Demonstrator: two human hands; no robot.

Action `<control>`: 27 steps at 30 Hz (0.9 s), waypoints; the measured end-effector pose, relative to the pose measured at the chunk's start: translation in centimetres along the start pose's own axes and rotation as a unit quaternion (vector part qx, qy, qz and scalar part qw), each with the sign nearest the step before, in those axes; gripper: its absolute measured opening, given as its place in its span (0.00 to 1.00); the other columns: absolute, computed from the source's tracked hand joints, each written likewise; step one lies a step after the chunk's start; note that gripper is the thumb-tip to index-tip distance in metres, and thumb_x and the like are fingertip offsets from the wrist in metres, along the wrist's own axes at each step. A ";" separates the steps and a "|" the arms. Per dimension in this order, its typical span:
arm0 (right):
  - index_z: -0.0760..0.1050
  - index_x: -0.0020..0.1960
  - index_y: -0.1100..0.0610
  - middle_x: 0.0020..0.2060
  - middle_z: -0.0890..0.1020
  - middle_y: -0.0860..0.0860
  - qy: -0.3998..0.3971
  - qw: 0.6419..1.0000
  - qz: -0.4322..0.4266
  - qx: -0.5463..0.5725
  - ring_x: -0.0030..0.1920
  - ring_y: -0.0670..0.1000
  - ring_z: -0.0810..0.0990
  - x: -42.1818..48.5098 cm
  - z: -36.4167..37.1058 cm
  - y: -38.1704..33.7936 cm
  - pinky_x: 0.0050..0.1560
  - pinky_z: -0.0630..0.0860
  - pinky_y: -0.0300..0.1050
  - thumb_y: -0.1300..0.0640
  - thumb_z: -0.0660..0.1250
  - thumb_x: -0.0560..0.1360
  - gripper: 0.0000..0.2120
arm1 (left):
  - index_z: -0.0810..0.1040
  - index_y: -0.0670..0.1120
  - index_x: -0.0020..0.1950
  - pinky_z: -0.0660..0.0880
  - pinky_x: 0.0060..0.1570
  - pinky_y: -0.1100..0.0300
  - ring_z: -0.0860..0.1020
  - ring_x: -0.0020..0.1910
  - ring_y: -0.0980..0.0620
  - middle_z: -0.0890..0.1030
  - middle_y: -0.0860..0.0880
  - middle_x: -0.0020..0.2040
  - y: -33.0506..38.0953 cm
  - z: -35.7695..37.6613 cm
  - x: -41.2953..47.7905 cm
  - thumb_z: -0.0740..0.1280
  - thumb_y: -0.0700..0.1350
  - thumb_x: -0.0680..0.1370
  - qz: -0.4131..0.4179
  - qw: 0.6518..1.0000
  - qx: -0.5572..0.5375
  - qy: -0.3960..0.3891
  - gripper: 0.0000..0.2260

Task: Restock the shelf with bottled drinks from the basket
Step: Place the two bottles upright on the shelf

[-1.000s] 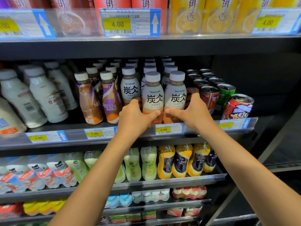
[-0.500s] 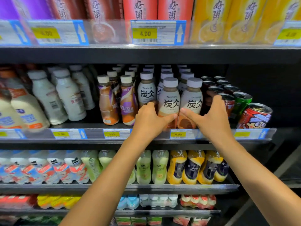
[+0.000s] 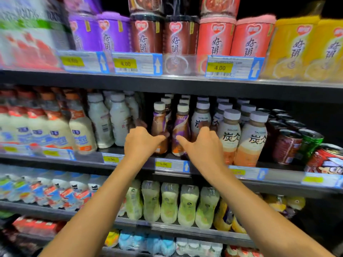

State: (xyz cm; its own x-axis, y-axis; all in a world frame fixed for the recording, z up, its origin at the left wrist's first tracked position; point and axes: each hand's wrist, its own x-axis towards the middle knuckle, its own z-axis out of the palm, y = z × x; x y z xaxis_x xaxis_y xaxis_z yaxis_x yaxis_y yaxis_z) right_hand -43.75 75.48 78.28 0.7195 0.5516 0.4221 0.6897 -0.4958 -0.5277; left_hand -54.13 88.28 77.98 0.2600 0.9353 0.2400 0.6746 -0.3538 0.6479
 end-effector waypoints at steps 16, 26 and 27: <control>0.71 0.43 0.57 0.39 0.74 0.52 -0.035 0.999 0.022 -0.002 0.41 0.57 0.73 1.3 3.4 -0.4 0.40 0.72 0.48 0.40 0.70 0.74 0.20 | 0.77 0.49 0.61 0.79 0.49 0.53 0.81 0.48 0.48 0.83 0.49 0.49 -2.3 1.5 2.8 0.78 0.61 0.65 0.088 0.985 -0.125 -0.078 0.29; 0.73 0.45 0.58 0.43 0.81 0.55 -0.016 1.000 -0.004 -0.006 0.46 0.61 0.80 1.2 3.8 -0.2 0.40 0.75 0.50 0.38 0.73 0.71 0.23 | 0.73 0.43 0.56 0.76 0.37 0.57 0.80 0.43 0.47 0.83 0.43 0.46 -2.5 1.8 3.1 0.79 0.59 0.65 0.095 0.986 -0.090 -0.104 0.30; 0.73 0.44 0.58 0.43 0.81 0.55 -0.018 1.000 -0.005 -0.003 0.46 0.61 0.80 1.2 3.8 -0.2 0.41 0.76 0.50 0.39 0.73 0.72 0.22 | 0.72 0.44 0.59 0.78 0.42 0.54 0.81 0.46 0.47 0.83 0.45 0.48 -2.6 1.9 3.2 0.80 0.57 0.65 0.102 0.984 -0.106 -0.103 0.31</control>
State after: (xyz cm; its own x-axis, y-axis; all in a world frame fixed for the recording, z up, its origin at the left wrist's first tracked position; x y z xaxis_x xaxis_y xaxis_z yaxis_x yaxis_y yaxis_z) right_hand -43.32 78.79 76.08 0.7096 0.5795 0.4008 0.6970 -0.4939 -0.5199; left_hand -53.73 92.15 75.66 0.5234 0.8166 0.2436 0.4409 -0.5041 0.7426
